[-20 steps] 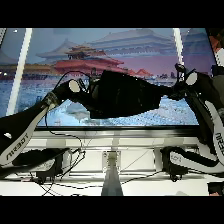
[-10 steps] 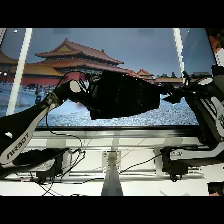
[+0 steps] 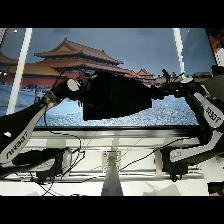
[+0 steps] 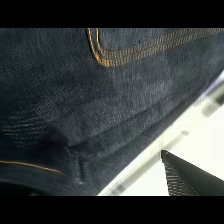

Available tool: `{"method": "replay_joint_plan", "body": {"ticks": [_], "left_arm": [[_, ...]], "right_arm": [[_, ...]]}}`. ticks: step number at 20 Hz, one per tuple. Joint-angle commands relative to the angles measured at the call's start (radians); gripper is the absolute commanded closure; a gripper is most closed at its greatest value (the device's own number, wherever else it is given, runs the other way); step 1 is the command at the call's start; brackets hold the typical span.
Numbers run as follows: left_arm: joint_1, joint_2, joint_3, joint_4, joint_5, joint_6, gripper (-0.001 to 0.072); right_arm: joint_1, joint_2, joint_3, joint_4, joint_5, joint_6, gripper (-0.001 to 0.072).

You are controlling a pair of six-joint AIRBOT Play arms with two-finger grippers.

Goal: Fold the clothes and pants, and hang the long-sleeved shirts on hangers.

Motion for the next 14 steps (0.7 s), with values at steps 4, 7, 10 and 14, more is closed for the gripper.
{"method": "replay_joint_plan", "body": {"ticks": [4,7,10,14], "left_arm": [[0.207,0.073,0.172,0.167,-0.064,0.008,0.0019],[0.301,0.152,0.275,0.271,-0.088,0.008,0.0019],[0.376,0.266,0.31,0.27,-0.08,0.008,0.002],[0.419,0.406,0.311,0.269,-0.012,0.007,0.002]], "right_arm": [[0.028,0.19,0.191,0.016,0.001,0.002,0.0666],[0.023,0.364,0.313,-0.11,-0.068,0.15,0.0666],[0.002,0.523,0.443,-0.421,-0.131,0.434,0.0667],[-0.148,0.689,0.62,-0.891,0.027,1.009,0.0667]]}}
